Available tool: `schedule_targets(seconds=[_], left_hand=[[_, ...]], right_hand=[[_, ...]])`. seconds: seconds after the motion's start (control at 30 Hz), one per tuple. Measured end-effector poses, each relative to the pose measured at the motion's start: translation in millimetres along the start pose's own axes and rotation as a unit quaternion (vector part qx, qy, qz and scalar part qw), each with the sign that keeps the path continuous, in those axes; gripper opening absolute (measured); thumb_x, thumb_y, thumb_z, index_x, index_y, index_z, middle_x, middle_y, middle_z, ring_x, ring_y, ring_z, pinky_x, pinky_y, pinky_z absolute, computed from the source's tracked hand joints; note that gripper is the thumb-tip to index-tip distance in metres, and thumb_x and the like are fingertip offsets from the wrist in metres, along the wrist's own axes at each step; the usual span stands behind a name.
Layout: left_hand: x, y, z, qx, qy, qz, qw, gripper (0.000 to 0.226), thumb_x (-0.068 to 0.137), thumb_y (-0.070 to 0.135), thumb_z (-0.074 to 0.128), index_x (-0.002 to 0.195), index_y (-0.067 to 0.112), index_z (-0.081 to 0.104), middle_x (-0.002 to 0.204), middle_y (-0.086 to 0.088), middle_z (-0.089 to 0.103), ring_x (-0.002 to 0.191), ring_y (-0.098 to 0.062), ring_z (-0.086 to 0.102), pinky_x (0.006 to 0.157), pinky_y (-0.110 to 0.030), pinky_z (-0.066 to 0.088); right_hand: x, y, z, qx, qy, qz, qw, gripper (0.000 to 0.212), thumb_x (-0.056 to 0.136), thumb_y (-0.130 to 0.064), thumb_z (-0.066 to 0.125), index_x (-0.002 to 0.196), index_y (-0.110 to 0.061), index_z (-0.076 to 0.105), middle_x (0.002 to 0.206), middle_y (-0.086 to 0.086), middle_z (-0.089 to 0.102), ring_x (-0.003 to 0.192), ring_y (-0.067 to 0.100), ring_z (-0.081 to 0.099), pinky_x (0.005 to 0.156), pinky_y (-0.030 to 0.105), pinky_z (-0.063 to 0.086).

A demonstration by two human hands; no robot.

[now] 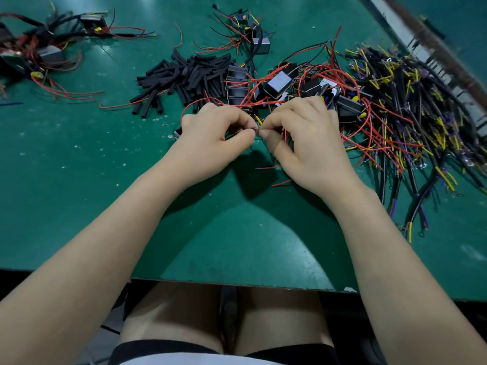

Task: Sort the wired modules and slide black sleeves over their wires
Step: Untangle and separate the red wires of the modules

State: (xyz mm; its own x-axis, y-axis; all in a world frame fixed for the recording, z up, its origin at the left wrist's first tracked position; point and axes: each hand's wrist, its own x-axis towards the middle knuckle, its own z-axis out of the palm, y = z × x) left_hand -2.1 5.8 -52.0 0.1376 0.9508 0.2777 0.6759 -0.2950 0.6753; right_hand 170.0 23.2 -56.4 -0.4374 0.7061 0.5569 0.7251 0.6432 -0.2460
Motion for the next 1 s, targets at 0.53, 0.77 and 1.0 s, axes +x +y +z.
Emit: schedule_targets(seconds=[0.53, 0.77, 1.0], left_hand=[[-3, -8, 1, 0.175, 0.134, 0.227, 0.949, 0.016, 0.09, 0.03, 0.062, 0.094, 0.017, 0.071, 0.087, -0.002, 0.062, 0.084, -0.028, 0.054, 0.07, -0.039, 0.032], [-2, -12, 0, 0.184, 0.168, 0.239, 0.938, 0.018, 0.092, 0.035, 0.061, 0.094, 0.021, 0.073, 0.091, -0.002, 0.062, 0.086, -0.025, 0.051, 0.073, -0.036, 0.029], [-1, -14, -2, 0.188, 0.162, 0.241, 0.938, 0.021, 0.092, 0.04, 0.061, 0.093, 0.024, 0.074, 0.09, 0.001, 0.062, 0.088, -0.022, 0.049, 0.074, -0.036, 0.03]], right_hand=[[2, 0, -9, 0.173, -0.121, 0.094, 0.973, 0.014, 0.098, -0.014, 0.052, 0.098, -0.008, 0.065, 0.096, -0.007, 0.053, 0.101, 0.014, 0.037, 0.094, 0.027, 0.027], [2, 0, -12, 0.199, -0.109, 0.101, 0.969, 0.011, 0.096, -0.016, 0.056, 0.094, -0.012, 0.066, 0.093, -0.003, 0.057, 0.093, 0.011, 0.041, 0.089, 0.016, 0.028], [2, 4, -11, 0.191, -0.093, 0.092, 0.973, 0.01, 0.094, -0.019, 0.06, 0.095, -0.013, 0.069, 0.092, -0.002, 0.059, 0.096, 0.022, 0.052, 0.087, 0.029, 0.038]])
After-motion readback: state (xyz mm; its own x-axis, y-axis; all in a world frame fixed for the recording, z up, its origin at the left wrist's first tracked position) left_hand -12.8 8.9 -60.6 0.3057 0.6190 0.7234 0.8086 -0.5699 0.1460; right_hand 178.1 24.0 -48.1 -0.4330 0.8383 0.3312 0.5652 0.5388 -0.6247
